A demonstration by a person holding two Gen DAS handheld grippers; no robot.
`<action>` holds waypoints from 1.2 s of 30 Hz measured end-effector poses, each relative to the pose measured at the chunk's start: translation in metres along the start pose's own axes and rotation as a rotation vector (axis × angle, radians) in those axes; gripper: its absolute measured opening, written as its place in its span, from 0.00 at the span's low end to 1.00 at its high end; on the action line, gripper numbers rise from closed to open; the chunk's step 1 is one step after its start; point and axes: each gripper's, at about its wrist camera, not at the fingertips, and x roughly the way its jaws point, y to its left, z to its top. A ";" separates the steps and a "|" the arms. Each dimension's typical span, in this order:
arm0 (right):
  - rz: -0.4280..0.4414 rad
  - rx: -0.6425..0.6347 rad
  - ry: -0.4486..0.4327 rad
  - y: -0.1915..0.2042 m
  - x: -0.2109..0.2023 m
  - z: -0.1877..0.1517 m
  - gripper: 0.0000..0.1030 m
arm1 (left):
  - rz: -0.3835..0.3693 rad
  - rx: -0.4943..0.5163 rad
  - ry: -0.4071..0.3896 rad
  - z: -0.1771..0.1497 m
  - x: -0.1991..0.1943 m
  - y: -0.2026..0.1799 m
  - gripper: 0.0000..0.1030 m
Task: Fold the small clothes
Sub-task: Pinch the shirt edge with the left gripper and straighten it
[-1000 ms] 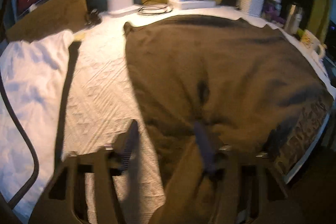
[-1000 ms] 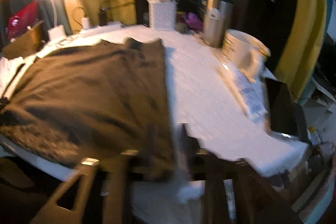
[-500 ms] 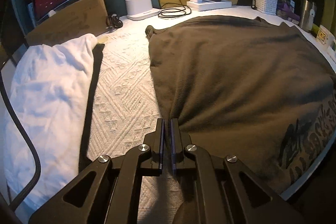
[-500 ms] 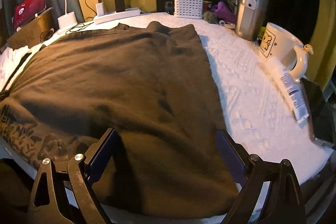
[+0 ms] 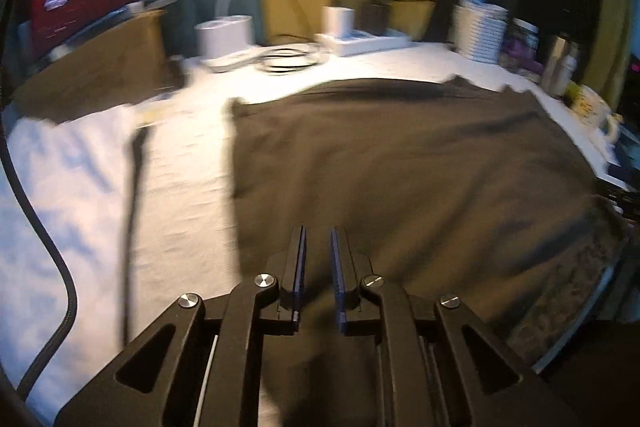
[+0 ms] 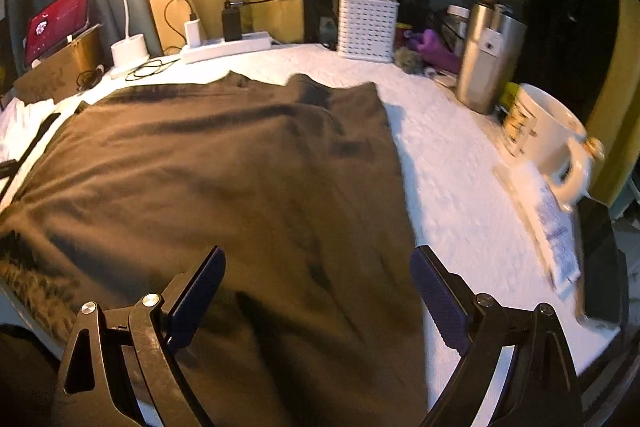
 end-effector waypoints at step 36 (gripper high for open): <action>0.079 -0.095 0.037 -0.008 0.081 0.095 0.90 | 0.008 0.086 0.104 0.069 0.075 -0.019 0.17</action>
